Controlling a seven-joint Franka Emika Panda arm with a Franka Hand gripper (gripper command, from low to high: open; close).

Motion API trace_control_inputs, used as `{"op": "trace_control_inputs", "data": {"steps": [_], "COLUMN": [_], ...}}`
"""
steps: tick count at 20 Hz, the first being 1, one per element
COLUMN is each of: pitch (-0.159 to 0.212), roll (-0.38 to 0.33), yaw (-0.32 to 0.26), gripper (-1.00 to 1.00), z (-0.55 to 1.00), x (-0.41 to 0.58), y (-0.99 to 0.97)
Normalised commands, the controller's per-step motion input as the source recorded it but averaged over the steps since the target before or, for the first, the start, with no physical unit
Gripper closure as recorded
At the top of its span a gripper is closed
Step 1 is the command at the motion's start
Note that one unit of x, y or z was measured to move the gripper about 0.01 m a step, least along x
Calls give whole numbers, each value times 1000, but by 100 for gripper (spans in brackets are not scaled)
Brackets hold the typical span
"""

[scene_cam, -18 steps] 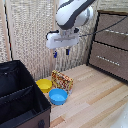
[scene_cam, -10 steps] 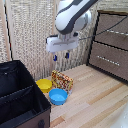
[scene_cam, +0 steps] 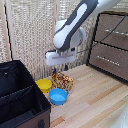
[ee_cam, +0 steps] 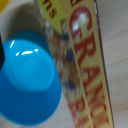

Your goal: Position your gripper near the granola bar, please. Lightly grip the granola bar with your gripping tool. Relocate your gripper along with the granola bar toward the leading division of the caddy with caution. Gently release the granola bar into the leading division of the caddy.

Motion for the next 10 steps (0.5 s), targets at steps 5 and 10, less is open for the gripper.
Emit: {"op": "trace_control_inputs", "data": {"steps": [5,10], "pitch": [-28,0], "roll": [-165,-7], "yaw": [97,9], "gripper": [100,100], "z": [-353,-4], "x": [45,27], "y": [65,56]}}
